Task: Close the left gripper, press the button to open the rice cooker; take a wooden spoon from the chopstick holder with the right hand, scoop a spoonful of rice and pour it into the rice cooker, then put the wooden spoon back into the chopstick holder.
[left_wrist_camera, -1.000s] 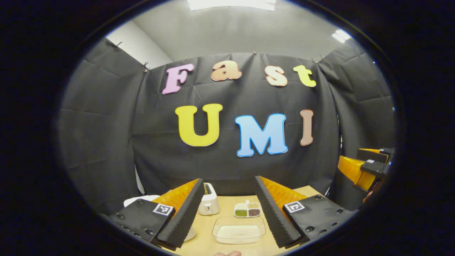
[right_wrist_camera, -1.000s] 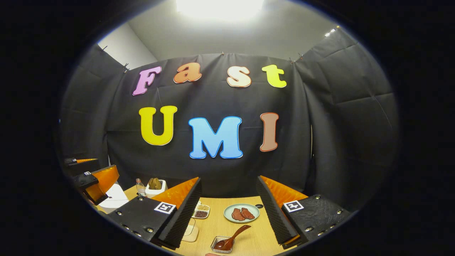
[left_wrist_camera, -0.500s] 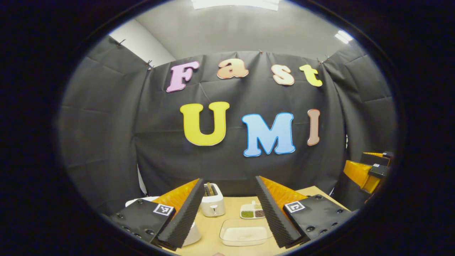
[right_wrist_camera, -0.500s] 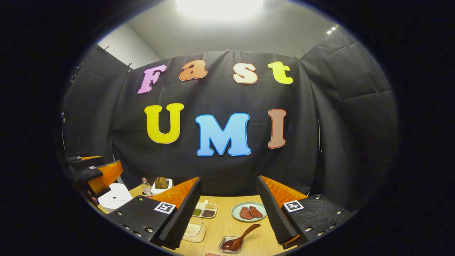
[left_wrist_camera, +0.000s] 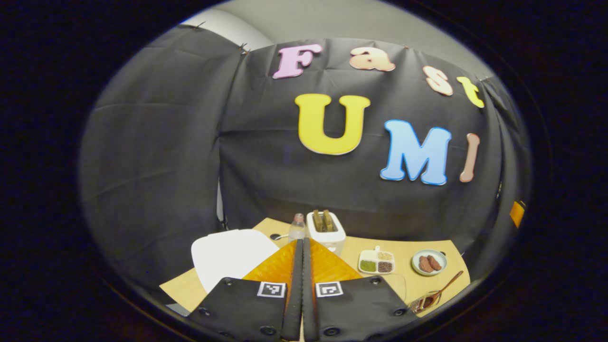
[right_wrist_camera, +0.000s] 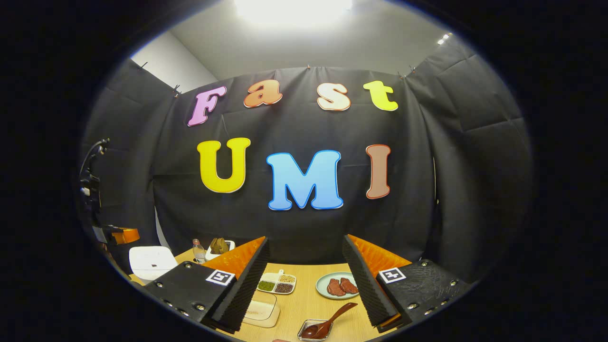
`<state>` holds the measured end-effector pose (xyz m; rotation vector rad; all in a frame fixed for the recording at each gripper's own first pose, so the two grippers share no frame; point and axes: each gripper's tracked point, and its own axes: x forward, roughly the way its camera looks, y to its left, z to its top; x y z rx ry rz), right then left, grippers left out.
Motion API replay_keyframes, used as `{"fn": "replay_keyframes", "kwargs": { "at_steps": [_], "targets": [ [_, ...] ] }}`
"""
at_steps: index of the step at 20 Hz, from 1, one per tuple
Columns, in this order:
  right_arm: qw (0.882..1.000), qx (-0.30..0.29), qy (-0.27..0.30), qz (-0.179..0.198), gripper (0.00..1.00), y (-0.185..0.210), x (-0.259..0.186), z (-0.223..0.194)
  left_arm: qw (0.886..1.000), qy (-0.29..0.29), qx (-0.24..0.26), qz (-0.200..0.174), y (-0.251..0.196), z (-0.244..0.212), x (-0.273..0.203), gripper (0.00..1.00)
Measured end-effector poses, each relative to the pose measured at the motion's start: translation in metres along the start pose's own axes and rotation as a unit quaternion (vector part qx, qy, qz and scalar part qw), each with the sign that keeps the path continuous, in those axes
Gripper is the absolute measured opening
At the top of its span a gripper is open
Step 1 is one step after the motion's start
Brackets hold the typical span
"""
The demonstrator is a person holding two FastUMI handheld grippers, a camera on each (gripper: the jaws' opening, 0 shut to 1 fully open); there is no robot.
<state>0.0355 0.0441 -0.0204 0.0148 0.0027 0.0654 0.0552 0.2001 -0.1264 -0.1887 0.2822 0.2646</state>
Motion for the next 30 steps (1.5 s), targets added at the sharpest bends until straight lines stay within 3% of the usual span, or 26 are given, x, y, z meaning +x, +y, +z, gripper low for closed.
{"fn": "replay_keyframes", "kwargs": {
  "at_steps": [2, 8, 17, 21, 24, 28, 30],
  "targets": [
    [1.0, -0.006, 0.002, 0.002, 0.95, -0.002, 0.002, -0.004, 0.998, 0.051, -0.04, -0.004, 0.015, -0.023, 0.017, 0.09],
    [0.999, -0.004, 0.032, -0.013, 0.95, -0.015, 0.008, -0.023, 0.988, 0.13, -0.08, 0.034, 0.067, -0.081, 0.072, 0.09],
    [0.998, -0.007, 0.049, -0.037, 0.95, -0.036, 0.018, -0.034, 0.979, 0.18, -0.063, 0.072, 0.1, -0.138, 0.104, 0.09],
    [0.998, -0.006, 0.051, -0.041, 0.95, -0.04, 0.02, -0.035, 0.985, 0.147, -0.029, 0.084, 0.101, -0.113, 0.103, 0.09],
    [0.998, -0.009, 0.049, -0.04, 0.95, -0.04, 0.022, -0.035, 0.992, 0.057, 0.036, 0.105, 0.098, -0.048, 0.089, 0.09],
    [0.998, -0.014, 0.051, -0.033, 0.95, -0.042, 0.025, -0.041, 0.995, -0.072, 0.045, 0.052, 0.041, 0.026, 0.047, 0.12],
    [0.998, -0.003, 0.055, -0.028, 0.95, -0.042, 0.023, -0.045, 0.991, -0.121, 0.055, 0.027, 0.015, 0.047, 0.015, 0.44]
  ]
}}
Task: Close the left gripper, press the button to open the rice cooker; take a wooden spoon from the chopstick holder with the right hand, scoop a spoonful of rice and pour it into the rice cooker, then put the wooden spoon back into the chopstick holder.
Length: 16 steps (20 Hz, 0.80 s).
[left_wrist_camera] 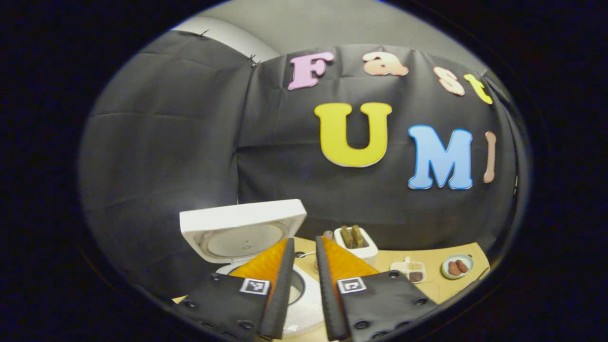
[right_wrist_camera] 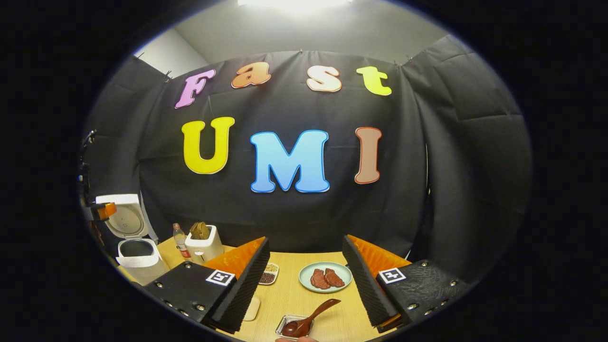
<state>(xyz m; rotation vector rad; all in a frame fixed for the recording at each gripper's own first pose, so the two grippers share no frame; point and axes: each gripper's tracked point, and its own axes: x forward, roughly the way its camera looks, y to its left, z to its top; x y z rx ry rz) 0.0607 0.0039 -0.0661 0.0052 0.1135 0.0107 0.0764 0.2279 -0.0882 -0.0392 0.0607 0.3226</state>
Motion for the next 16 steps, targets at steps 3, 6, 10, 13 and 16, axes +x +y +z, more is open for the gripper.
{"fn": "replay_keyframes", "kwargs": {
  "at_steps": [3, 6, 10, 13, 16],
  "targets": [
    [1.0, 0.008, 0.006, 0.004, 0.95, -0.005, -0.002, -0.005, 0.998, -0.03, 0.028, -0.051, -0.043, 0.016, -0.027, 0.92],
    [1.0, 0.008, 0.008, 0.002, 0.94, -0.012, -0.008, -0.009, 0.994, -0.04, 0.037, -0.089, -0.079, 0.021, -0.048, 0.92],
    [1.0, 0.013, 0.028, -0.007, 0.94, -0.028, -0.009, -0.027, 0.99, -0.05, 0.042, -0.124, -0.111, 0.028, -0.068, 0.89],
    [0.997, 0.03, 0.065, -0.012, 0.94, -0.04, -0.001, -0.054, 0.988, -0.051, 0.056, -0.137, -0.13, 0.025, -0.079, 0.88],
    [0.992, 0.056, 0.108, -0.017, 0.95, -0.051, 0.01, -0.086, 0.987, -0.045, 0.055, -0.145, -0.145, 0.019, -0.083, 0.87]
  ]
}}
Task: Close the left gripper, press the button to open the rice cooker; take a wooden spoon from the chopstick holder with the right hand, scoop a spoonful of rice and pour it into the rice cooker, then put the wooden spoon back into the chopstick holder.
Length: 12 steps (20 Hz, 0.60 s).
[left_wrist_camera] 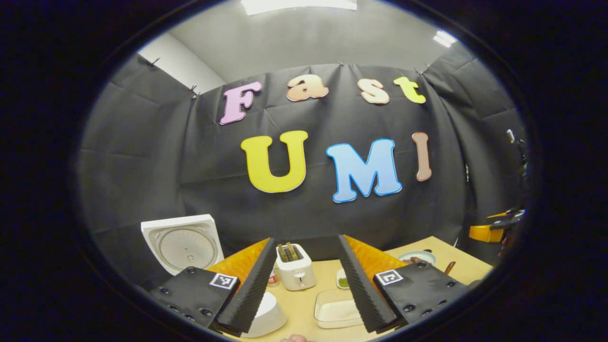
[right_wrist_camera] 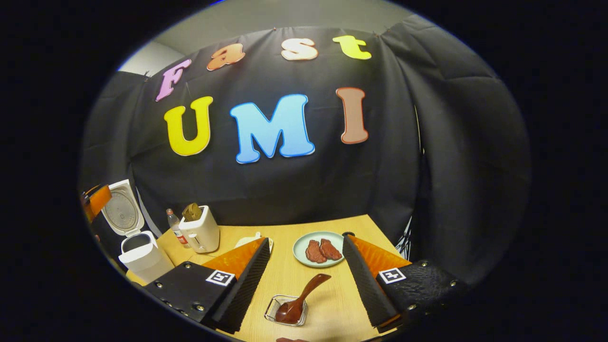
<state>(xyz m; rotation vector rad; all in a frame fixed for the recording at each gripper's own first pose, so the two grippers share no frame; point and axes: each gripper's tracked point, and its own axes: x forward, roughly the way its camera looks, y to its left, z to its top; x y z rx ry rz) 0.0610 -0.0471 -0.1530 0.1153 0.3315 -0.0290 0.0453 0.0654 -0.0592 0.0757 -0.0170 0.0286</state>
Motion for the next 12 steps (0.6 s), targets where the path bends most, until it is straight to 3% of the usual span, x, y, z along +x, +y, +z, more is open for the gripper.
{"fn": "replay_keyframes", "kwargs": {
  "at_steps": [2, 12],
  "targets": [
    [1.0, 0.007, 0.027, -0.003, 0.94, -0.008, 0.012, -0.018, 1.0, 0.0, -0.006, 0.004, -0.005, 0.001, 0.0, 0.95],
    [0.987, 0.059, 0.148, 0.009, 0.94, -0.027, 0.067, -0.106, 0.999, 0.046, -0.017, 0.022, -0.026, -0.023, 0.003, 0.96]
  ]
}}
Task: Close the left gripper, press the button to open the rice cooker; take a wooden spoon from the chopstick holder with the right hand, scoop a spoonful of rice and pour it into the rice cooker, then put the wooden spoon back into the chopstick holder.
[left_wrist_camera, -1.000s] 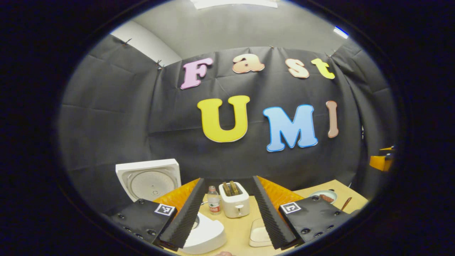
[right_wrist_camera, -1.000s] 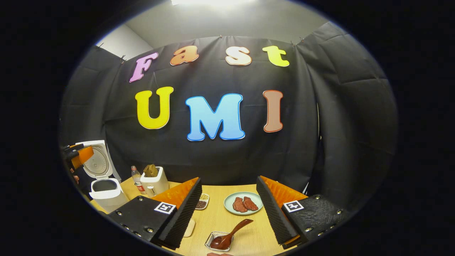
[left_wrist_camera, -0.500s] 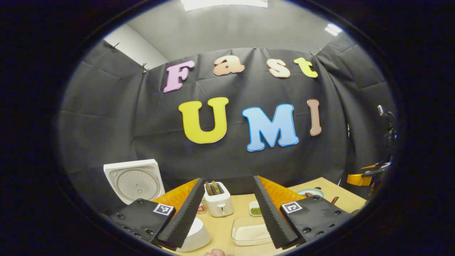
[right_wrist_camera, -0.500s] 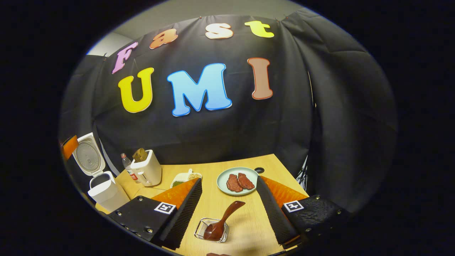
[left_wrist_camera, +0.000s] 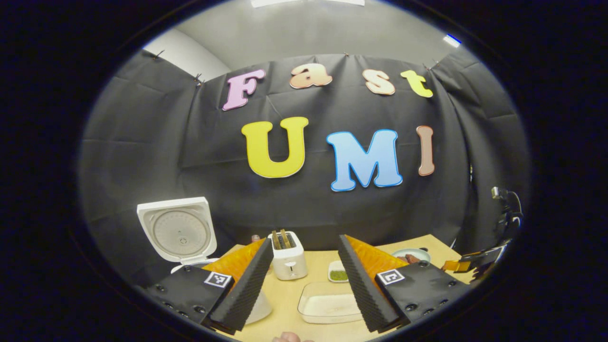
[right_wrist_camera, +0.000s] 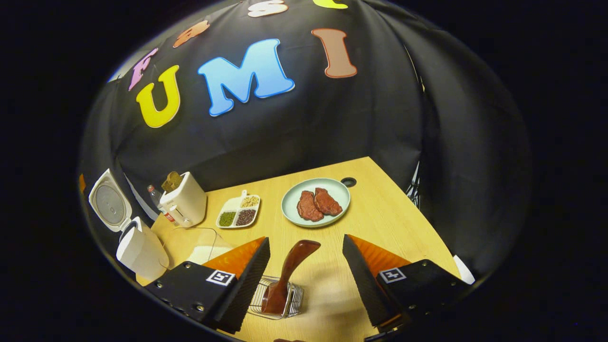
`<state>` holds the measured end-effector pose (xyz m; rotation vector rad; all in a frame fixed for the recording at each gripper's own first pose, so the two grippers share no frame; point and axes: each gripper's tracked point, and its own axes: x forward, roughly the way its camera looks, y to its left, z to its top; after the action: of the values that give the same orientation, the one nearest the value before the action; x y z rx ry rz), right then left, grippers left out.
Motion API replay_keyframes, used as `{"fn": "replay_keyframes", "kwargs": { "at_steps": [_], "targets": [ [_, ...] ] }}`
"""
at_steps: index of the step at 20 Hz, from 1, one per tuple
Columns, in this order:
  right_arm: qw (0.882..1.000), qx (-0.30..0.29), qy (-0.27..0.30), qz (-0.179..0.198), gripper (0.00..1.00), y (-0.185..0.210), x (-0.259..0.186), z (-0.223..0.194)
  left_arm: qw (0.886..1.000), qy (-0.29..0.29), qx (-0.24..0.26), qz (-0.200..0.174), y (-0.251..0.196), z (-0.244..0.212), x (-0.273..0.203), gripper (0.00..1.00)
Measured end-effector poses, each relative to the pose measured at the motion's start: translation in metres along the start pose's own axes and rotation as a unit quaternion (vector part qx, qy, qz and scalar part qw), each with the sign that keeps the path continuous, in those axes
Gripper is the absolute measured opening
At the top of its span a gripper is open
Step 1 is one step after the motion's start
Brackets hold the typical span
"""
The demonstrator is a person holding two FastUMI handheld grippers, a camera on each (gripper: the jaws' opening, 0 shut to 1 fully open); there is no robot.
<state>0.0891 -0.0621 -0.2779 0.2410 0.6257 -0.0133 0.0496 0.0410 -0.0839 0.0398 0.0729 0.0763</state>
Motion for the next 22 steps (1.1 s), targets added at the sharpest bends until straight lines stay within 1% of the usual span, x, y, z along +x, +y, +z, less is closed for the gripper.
{"fn": "replay_keyframes", "kwargs": {
  "at_steps": [2, 5, 7, 8, 9, 11, 12, 13, 14, 15, 17, 20, 22],
  "targets": [
    [1.0, 0.012, 0.02, 0.008, 0.94, 0.003, 0.014, -0.01, 1.0, 0.008, -0.001, 0.004, -0.002, -0.007, 0.002, 0.96],
    [0.999, 0.021, 0.046, 0.007, 0.94, 0.005, 0.032, -0.025, 1.0, 0.006, -0.001, 0.003, -0.003, -0.005, 0.003, 0.96],
    [0.998, 0.027, 0.053, 0.001, 0.89, 0.007, 0.042, -0.029, 1.0, 0.009, 0.004, -0.01, -0.002, -0.007, 0.007, 0.95],
    [0.998, 0.029, 0.056, 0.002, 0.82, 0.01, 0.046, -0.031, 1.0, 0.016, 0.007, -0.015, 0.001, -0.01, 0.009, 0.95],
    [0.997, 0.03, 0.066, -0.001, 0.8, 0.011, 0.05, -0.036, 1.0, 0.015, 0.009, -0.019, 0.005, -0.009, 0.012, 0.95],
    [0.996, 0.048, 0.069, 0.0, 0.55, 0.015, 0.053, -0.035, 1.0, 0.012, 0.01, -0.023, 0.016, -0.005, 0.017, 0.96],
    [0.996, 0.046, 0.074, 0.002, 0.38, 0.018, 0.052, -0.036, 1.0, 0.011, 0.01, -0.025, 0.021, -0.004, 0.019, 0.96],
    [0.996, 0.051, 0.075, 0.007, 0.38, 0.019, 0.053, -0.04, 1.0, 0.007, 0.009, -0.027, 0.026, -0.002, 0.021, 0.96],
    [0.995, 0.062, 0.076, 0.011, 0.29, 0.021, 0.051, -0.037, 1.0, 0.005, 0.008, -0.026, 0.032, -0.002, 0.024, 0.95],
    [0.994, 0.074, 0.074, 0.019, 0.29, 0.027, 0.047, -0.033, 1.0, 0.007, 0.007, -0.027, 0.037, -0.006, 0.027, 0.96],
    [0.994, 0.089, 0.064, 0.013, 0.12, 0.03, 0.038, -0.029, 1.0, 0.007, 0.003, -0.028, 0.045, -0.007, 0.028, 0.96],
    [0.995, 0.094, 0.032, 0.01, 0.12, 0.04, 0.011, -0.015, 0.999, 0.002, -0.001, -0.034, 0.053, -0.008, 0.025, 0.96],
    [0.996, 0.085, 0.007, 0.014, 0.12, 0.05, -0.009, -0.001, 0.999, 0.001, 0.004, -0.035, 0.061, -0.01, 0.023, 0.96]
  ]
}}
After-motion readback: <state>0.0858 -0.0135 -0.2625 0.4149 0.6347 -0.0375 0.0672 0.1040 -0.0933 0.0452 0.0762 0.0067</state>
